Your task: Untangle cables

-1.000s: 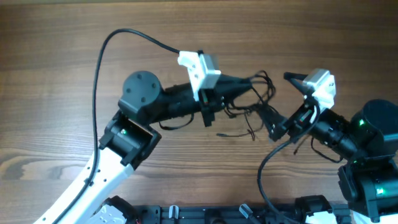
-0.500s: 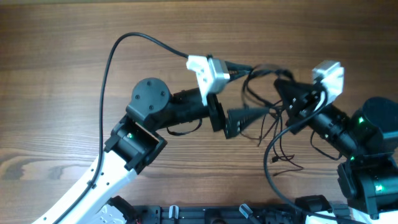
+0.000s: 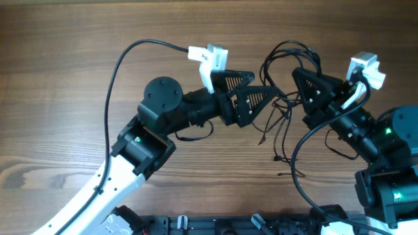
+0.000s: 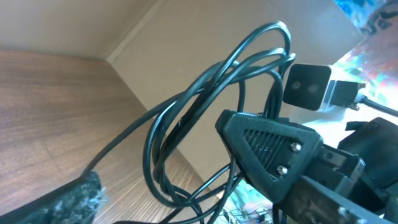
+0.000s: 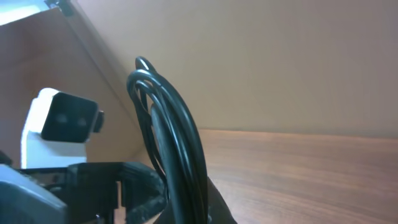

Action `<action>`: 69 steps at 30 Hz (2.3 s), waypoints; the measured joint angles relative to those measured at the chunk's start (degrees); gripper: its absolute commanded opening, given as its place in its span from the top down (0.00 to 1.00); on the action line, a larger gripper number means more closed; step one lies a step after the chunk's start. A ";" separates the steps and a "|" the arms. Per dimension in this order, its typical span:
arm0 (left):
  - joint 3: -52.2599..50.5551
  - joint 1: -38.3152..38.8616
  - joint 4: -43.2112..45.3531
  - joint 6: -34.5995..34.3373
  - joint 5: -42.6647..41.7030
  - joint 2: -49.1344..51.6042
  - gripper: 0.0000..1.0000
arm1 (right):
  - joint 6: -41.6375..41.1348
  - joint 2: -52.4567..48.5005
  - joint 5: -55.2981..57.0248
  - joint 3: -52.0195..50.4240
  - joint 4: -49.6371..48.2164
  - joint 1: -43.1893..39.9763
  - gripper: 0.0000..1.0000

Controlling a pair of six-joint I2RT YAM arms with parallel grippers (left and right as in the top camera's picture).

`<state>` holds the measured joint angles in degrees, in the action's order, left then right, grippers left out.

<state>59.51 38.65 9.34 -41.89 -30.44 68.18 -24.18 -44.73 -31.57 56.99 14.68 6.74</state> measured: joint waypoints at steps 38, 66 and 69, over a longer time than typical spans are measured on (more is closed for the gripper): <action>0.02 -3.02 -3.69 23.63 -5.31 2.73 0.96 | 34.51 0.00 3.52 0.15 12.07 0.00 0.23; 0.00 -2.99 9.14 26.80 -21.99 2.73 0.96 | 58.55 -3.32 -9.55 0.15 22.25 0.00 0.96; 0.04 -2.99 7.08 26.82 -20.35 2.73 0.96 | 55.71 -3.17 -9.53 0.15 20.72 0.00 0.96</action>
<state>59.55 35.66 16.43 -15.07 -50.78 70.91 31.53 -47.90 -41.10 57.14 35.40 6.74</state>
